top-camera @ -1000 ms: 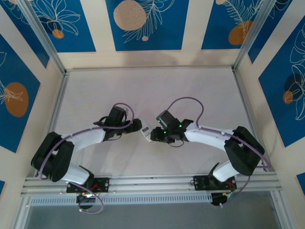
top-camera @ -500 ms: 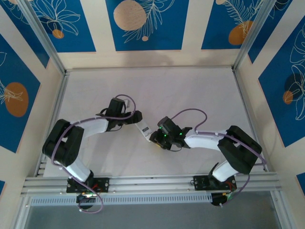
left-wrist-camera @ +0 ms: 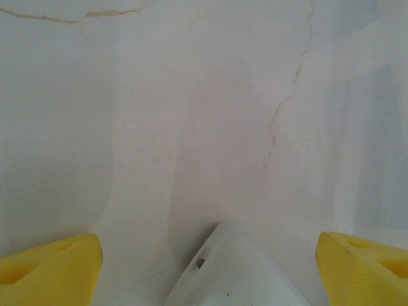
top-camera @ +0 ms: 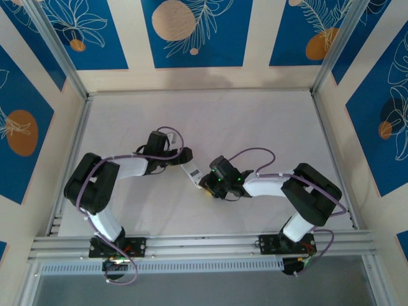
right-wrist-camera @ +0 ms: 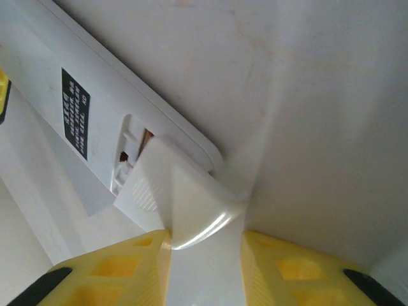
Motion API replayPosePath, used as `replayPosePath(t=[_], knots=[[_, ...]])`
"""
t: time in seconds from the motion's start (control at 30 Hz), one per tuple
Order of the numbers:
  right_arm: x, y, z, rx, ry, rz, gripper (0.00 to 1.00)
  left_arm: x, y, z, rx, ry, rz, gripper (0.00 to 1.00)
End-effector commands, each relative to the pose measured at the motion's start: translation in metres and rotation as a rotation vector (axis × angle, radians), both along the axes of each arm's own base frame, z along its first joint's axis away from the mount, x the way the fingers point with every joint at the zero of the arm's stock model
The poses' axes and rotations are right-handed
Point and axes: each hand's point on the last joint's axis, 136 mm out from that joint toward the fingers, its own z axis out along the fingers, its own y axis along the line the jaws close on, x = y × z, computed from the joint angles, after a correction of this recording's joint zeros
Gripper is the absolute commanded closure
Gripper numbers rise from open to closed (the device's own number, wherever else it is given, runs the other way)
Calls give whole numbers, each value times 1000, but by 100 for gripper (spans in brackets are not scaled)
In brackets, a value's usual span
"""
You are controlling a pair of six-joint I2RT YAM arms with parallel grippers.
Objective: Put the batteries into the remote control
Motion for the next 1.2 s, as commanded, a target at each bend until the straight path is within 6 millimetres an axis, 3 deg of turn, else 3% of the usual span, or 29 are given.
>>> replayPosePath(t=[0.0, 0.57, 0.87, 1.17], knots=[[4, -3, -5, -2, 13, -26, 66, 8, -3, 7, -30, -30, -19, 13], [5, 10, -1, -26, 20, 81, 67, 6, -9, 7, -59, -22, -36, 15], [7, 8, 3, -39, 12, 92, 66, 3, 0, 7, -72, -15, 34, 15], [3, 18, 4, -27, 24, 113, 64, 0, 4, 8, -93, -10, 78, 15]])
